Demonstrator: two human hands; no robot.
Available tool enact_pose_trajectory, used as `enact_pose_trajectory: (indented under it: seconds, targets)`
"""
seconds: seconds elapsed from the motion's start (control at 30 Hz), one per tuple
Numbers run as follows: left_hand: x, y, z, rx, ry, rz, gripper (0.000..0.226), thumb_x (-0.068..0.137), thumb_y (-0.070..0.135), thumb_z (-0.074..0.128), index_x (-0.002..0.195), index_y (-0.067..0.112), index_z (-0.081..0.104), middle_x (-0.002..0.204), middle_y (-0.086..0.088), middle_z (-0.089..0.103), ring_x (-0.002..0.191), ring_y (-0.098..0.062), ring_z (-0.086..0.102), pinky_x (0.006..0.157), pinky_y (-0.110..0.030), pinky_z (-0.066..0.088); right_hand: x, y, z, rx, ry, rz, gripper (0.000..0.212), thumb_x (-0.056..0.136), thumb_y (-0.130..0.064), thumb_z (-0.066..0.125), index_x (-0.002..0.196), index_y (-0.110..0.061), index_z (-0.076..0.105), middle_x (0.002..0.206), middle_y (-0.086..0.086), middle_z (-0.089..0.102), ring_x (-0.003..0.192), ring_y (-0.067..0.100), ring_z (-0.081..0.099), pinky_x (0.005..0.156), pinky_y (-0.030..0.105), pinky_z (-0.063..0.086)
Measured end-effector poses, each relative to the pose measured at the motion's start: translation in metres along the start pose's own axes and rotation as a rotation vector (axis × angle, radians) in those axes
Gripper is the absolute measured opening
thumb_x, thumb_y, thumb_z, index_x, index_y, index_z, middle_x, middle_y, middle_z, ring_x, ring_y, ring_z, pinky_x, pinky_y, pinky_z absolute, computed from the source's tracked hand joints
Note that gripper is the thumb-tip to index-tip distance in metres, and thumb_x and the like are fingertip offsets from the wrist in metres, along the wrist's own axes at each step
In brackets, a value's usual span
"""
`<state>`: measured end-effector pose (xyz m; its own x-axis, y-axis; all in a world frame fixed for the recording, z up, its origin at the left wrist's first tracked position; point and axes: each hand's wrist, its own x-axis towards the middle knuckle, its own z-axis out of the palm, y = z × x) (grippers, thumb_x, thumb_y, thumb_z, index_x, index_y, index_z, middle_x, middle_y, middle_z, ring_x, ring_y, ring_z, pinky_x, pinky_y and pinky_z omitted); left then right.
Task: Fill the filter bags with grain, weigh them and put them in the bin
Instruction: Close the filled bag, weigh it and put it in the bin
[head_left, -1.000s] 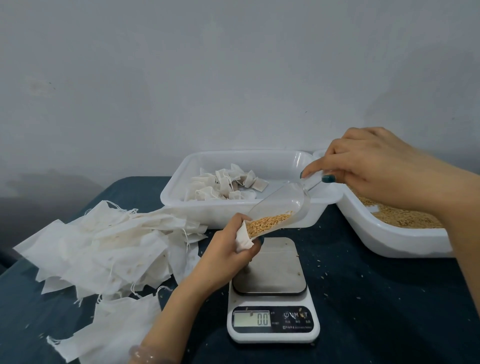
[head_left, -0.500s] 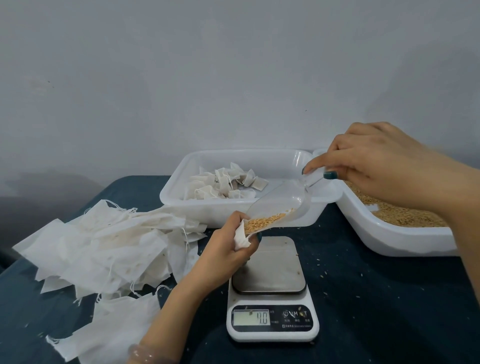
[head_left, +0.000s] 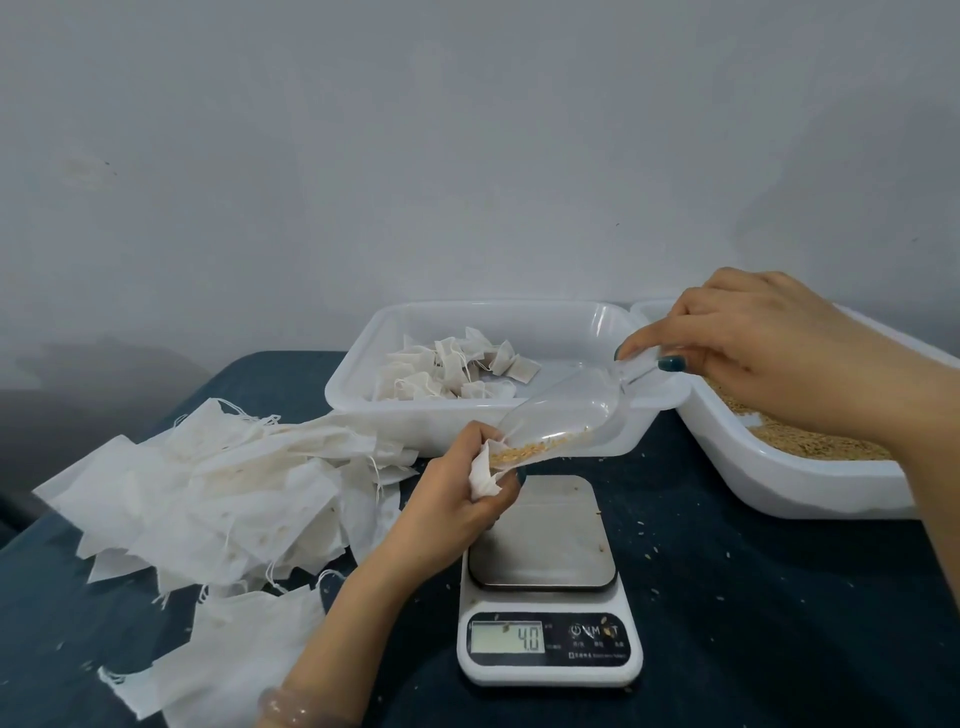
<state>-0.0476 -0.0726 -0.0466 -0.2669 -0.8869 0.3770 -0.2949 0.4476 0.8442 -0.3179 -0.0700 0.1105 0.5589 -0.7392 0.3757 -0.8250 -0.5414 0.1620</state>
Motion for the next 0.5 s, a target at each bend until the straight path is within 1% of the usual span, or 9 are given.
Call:
enact_pose_trajectory:
  seconds: [0.07,0.17,0.23,0.3,0.33,0.37,0.4,0.47,0.5]
  targets:
    - [0.001,0.003,-0.001,-0.028,0.011,-0.015,0.015,0.090,0.027,0.060,0.099,0.033,0.050,0.072,0.013,0.060,0.058,-0.010,0.053,0.054,-0.022,0.047,-0.005,0.007,0.012,0.135,0.010,0.018,0.037,0.094,-0.028,0.047,0.121,-0.046,0.063,0.086,-0.014,0.058,0.087,0.010,0.039,0.080,0.030,0.031]
    - [0.001,0.007,-0.004,-0.076,0.045,-0.024,0.013,0.088,0.025,0.058,0.095,0.033,0.050,0.072,0.011,0.059,0.060,-0.013,0.054,0.055,-0.026,0.049,-0.011,0.013,0.031,0.304,-0.039,0.058,0.041,0.097,-0.020,0.049,0.118,-0.055,0.055,0.089,-0.016,0.057,0.088,0.009,0.041,0.083,0.032,0.037]
    - [0.001,0.008,-0.006,-0.090,0.056,-0.023,0.011,0.089,0.027,0.059,0.093,0.033,0.051,0.073,0.009,0.058,0.060,-0.013,0.053,0.057,-0.029,0.049,-0.016,0.014,0.044,0.403,-0.043,0.100,0.046,0.099,-0.015,0.049,0.116,-0.058,0.051,0.092,-0.014,0.059,0.094,0.006,0.044,0.086,0.033,0.039]
    - [0.001,0.007,-0.007,-0.097,0.065,-0.031,0.007,0.094,0.027,0.058,0.094,0.029,0.052,0.072,0.009,0.057,0.060,-0.011,0.051,0.059,-0.032,0.049,-0.023,0.012,0.056,0.513,0.008,0.139,0.044,0.099,-0.015,0.048,0.116,-0.055,0.054,0.102,-0.010,0.065,0.101,0.008,0.049,0.090,0.032,0.040]
    - [0.001,0.007,-0.008,-0.104,0.073,-0.039,0.003,0.096,0.026,0.055,0.095,0.027,0.052,0.071,0.010,0.056,0.061,-0.011,0.050,0.061,-0.034,0.048,-0.026,0.010,0.063,0.584,0.045,0.167,0.043,0.099,-0.016,0.048,0.117,-0.054,0.056,0.106,-0.013,0.067,0.106,0.009,0.052,0.092,0.029,0.041]
    - [0.001,0.007,-0.008,-0.112,0.085,-0.049,0.003,0.097,0.027,0.051,0.097,0.024,0.053,0.071,0.010,0.054,0.063,-0.012,0.049,0.065,-0.036,0.046,-0.028,0.008,0.069,0.669,0.082,0.207,0.041,0.099,-0.018,0.048,0.117,-0.054,0.058,0.109,-0.019,0.067,0.110,0.004,0.054,0.091,0.022,0.040]
    - [0.002,0.007,-0.008,-0.118,0.104,-0.059,0.011,0.097,0.029,0.047,0.098,0.022,0.055,0.071,0.009,0.054,0.065,-0.014,0.049,0.067,-0.037,0.045,-0.030,0.006,0.075,0.754,0.114,0.255,0.039,0.100,-0.022,0.048,0.116,-0.055,0.058,0.110,-0.027,0.067,0.111,-0.005,0.054,0.090,0.016,0.038]
    - [0.003,0.007,-0.012,-0.098,0.143,-0.075,0.023,0.099,0.037,0.042,0.100,0.023,0.060,0.075,0.007,0.059,0.073,-0.014,0.054,0.072,-0.031,0.047,-0.033,0.007,0.087,0.835,0.175,0.370,0.033,0.098,-0.028,0.049,0.112,-0.056,0.057,0.102,-0.037,0.066,0.102,-0.016,0.057,0.087,0.014,0.037]
    - [0.003,0.007,-0.014,-0.053,0.162,-0.073,0.028,0.102,0.042,0.040,0.102,0.027,0.063,0.083,0.009,0.064,0.082,-0.009,0.059,0.079,-0.025,0.048,-0.034,0.010,0.093,0.819,0.207,0.430,0.032,0.099,-0.028,0.050,0.111,-0.057,0.057,0.095,-0.037,0.066,0.096,-0.017,0.058,0.084,0.016,0.038]
